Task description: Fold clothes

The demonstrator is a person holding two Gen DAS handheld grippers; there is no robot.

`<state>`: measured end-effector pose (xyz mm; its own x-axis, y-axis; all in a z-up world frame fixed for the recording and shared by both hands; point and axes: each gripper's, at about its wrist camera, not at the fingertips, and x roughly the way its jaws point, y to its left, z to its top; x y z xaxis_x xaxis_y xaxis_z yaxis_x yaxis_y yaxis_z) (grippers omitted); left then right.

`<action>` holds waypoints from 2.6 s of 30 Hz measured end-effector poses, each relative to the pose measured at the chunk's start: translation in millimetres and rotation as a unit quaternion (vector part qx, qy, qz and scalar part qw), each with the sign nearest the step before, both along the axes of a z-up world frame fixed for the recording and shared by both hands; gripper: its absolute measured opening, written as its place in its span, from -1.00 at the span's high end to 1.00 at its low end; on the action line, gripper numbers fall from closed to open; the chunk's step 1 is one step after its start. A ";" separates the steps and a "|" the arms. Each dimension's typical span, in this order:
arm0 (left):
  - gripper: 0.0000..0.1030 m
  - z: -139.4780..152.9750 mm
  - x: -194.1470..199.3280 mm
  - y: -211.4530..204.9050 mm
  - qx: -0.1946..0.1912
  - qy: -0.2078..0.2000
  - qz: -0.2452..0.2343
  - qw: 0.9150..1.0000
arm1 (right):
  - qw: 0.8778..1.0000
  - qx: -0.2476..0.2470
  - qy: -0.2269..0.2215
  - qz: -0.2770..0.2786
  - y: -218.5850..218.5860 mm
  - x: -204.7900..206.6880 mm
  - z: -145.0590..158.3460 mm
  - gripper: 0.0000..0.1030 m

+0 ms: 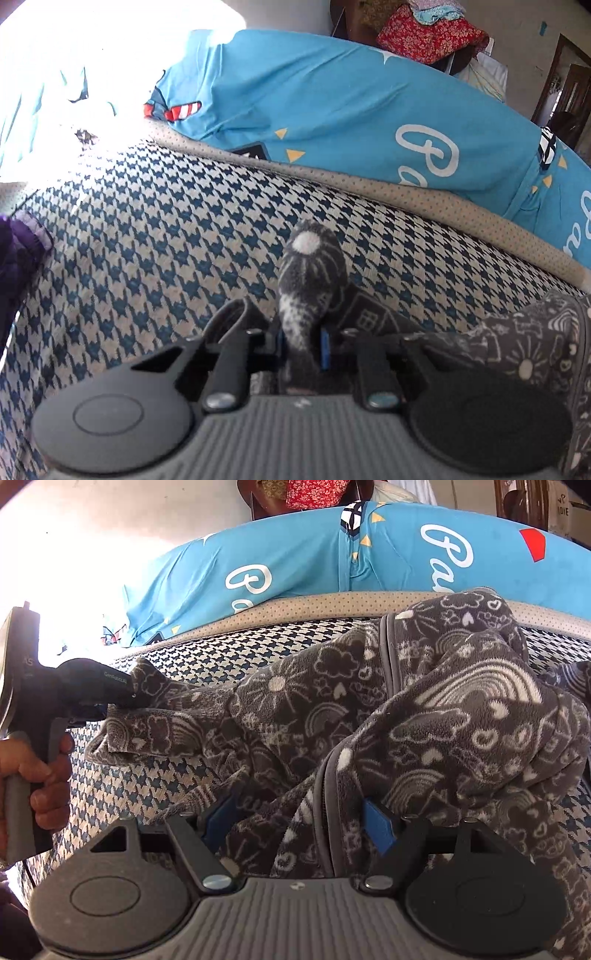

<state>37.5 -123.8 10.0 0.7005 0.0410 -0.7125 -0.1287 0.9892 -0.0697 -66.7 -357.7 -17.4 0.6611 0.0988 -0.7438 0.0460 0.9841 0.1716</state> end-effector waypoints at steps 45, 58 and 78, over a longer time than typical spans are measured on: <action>-0.59 -3.4 -42.2 -80.0 0.005 0.023 -0.116 0.993 | 0.986 0.061 -0.025 -0.151 -133.6 -3.4 3.3 -0.42; -0.66 3.7 -46.1 -75.4 0.007 0.004 -0.114 0.993 | 0.983 0.072 -0.046 -0.161 -139.3 -51.6 18.0 0.74; -0.90 -29.1 -47.3 -102.8 0.028 0.070 -0.149 0.986 | 0.990 0.035 -0.079 -0.113 -106.7 -97.2 51.3 0.50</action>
<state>-9.8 -226.6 -19.1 0.5815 -0.1101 -0.8061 0.1645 0.9862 -0.0160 -164.0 -464.4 33.9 0.7793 -0.0169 -0.6265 0.2307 0.9372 0.2617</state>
